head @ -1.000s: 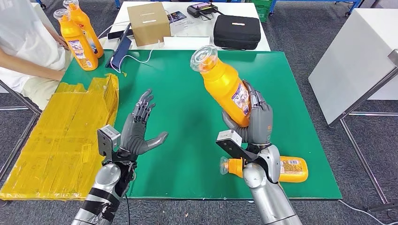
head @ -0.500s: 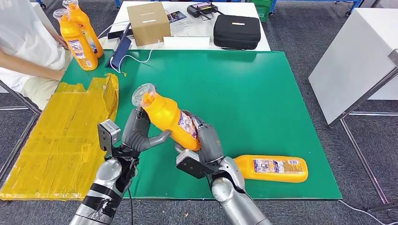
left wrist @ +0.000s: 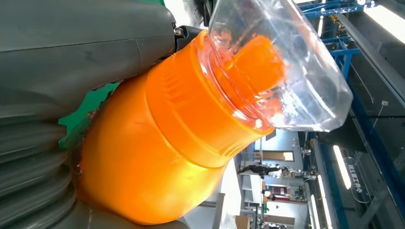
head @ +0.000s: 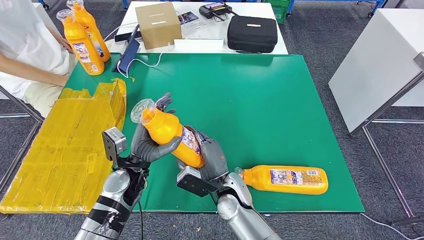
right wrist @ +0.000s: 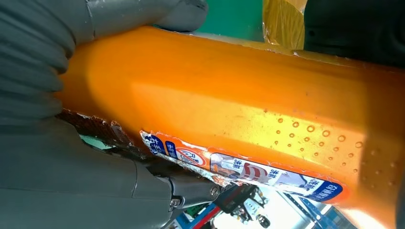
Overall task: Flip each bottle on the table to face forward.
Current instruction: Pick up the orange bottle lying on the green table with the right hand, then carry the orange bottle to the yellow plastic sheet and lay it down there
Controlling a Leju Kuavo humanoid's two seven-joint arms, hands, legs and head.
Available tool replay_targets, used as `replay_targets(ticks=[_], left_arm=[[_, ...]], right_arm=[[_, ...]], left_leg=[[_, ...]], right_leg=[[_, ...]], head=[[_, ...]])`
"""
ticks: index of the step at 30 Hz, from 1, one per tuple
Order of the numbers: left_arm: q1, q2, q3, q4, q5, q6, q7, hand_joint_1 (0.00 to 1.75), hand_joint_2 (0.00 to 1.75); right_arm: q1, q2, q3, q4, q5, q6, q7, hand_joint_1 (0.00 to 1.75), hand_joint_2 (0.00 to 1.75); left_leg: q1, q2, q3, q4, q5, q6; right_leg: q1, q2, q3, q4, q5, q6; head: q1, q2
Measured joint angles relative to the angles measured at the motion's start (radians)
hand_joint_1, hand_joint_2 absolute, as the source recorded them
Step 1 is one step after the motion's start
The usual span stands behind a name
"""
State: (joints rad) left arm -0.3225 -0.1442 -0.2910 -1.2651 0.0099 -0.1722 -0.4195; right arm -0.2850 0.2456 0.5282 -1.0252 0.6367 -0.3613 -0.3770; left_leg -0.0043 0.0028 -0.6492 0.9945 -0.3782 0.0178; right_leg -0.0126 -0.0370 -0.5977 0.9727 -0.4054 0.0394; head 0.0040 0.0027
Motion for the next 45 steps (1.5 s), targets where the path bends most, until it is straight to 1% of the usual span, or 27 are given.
replay_targets(ticks=[14,15,16,18,19,20,25,29,40,42,43,45], left_arm=[[-0.001,0.0,-0.006,0.008,-0.006,0.004,-0.007,1.75,1.75],[-0.002,0.0,-0.006,0.009,-0.007,0.004,-0.007,1.75,1.75],[-0.002,0.0,-0.007,0.01,-0.007,0.004,-0.008,1.75,1.75],[-0.003,0.0,-0.007,0.012,-0.008,0.004,-0.009,1.75,1.75],[-0.004,0.0,-0.008,0.014,-0.008,0.006,-0.009,1.75,1.75],[-0.006,0.0,-0.008,0.015,-0.01,0.009,-0.01,1.75,1.75],[-0.017,0.004,-0.012,0.013,-0.036,0.052,-0.009,1.75,1.75],[-0.022,0.009,-0.012,0.008,-0.041,0.058,-0.006,1.75,1.75],[-0.023,0.012,-0.014,0.007,-0.047,0.066,-0.006,1.75,1.75],[-0.025,0.014,-0.014,0.003,-0.085,0.107,-0.007,1.75,1.75],[-0.029,0.017,-0.014,-0.002,-0.122,0.146,-0.006,1.75,1.75],[-0.047,0.029,-0.015,-0.016,-0.245,0.259,0.014,1.75,1.75]], right_arm=[[0.0,0.0,0.011,0.001,0.0,-0.017,0.0,1.75,1.75],[0.0,0.0,0.011,0.0,-0.001,-0.02,-0.001,1.7,1.75],[0.0,0.0,0.011,0.0,-0.002,-0.024,-0.001,1.56,1.75],[0.001,0.0,0.01,-0.003,-0.006,-0.032,-0.002,0.69,1.75],[0.003,-0.001,0.01,-0.008,-0.011,-0.037,-0.005,0.29,1.75],[0.006,-0.001,0.009,-0.016,-0.019,-0.043,-0.01,0.0,1.75],[0.034,-0.008,-0.007,-0.12,-0.093,-0.061,-0.037,0.0,1.75],[0.042,-0.016,-0.018,-0.179,-0.105,-0.061,-0.037,0.0,1.75],[0.054,-0.023,-0.021,-0.228,-0.108,-0.062,-0.04,0.0,1.75],[0.058,-0.024,-0.024,-0.239,-0.122,-0.069,-0.055,0.0,1.75],[0.064,-0.025,-0.027,-0.253,-0.134,-0.074,-0.068,0.0,1.75],[0.083,-0.031,-0.037,-0.301,-0.166,-0.078,-0.088,0.0,1.75]], left_leg=[[0.0,0.0,0.0,0.0,0.0,0.0],[0.0,0.0,0.0,0.0,0.0,0.0],[0.0,0.0,0.0,0.0,0.0,0.0],[0.0,0.0,0.0,0.0,0.0,0.0],[0.0,0.0,0.0,0.0,0.0,0.0],[0.0,0.0,0.0,0.0,0.0,0.0],[0.0,0.0,0.0,0.0,0.0,0.0],[0.0,0.0,0.0,0.0,0.0,0.0],[0.0,0.0,0.0,0.0,0.0,0.0],[0.0,0.0,0.0,0.0,0.0,0.0],[0.0,0.0,0.0,0.0,0.0,0.0],[0.0,0.0,0.0,0.0,0.0,0.0]], right_leg=[[0.0,0.0,0.0,0.0,0.0,0.0],[0.0,0.0,0.0,0.0,0.0,0.0],[0.0,0.0,0.0,0.0,0.0,0.0],[0.0,0.0,0.0,0.0,0.0,0.0],[0.0,0.0,0.0,0.0,0.0,0.0],[0.0,0.0,0.0,0.0,0.0,0.0],[0.0,0.0,0.0,0.0,0.0,0.0],[0.0,0.0,0.0,0.0,0.0,0.0],[0.0,0.0,0.0,0.0,0.0,0.0],[0.0,0.0,0.0,0.0,0.0,0.0],[0.0,0.0,0.0,0.0,0.0,0.0],[0.0,0.0,0.0,0.0,0.0,0.0]], head=[[0.0,0.0],[0.0,0.0],[0.0,0.0],[0.0,0.0],[0.0,0.0],[0.0,0.0],[0.0,0.0],[0.0,0.0],[0.0,0.0],[0.0,0.0],[0.0,0.0],[0.0,0.0]])
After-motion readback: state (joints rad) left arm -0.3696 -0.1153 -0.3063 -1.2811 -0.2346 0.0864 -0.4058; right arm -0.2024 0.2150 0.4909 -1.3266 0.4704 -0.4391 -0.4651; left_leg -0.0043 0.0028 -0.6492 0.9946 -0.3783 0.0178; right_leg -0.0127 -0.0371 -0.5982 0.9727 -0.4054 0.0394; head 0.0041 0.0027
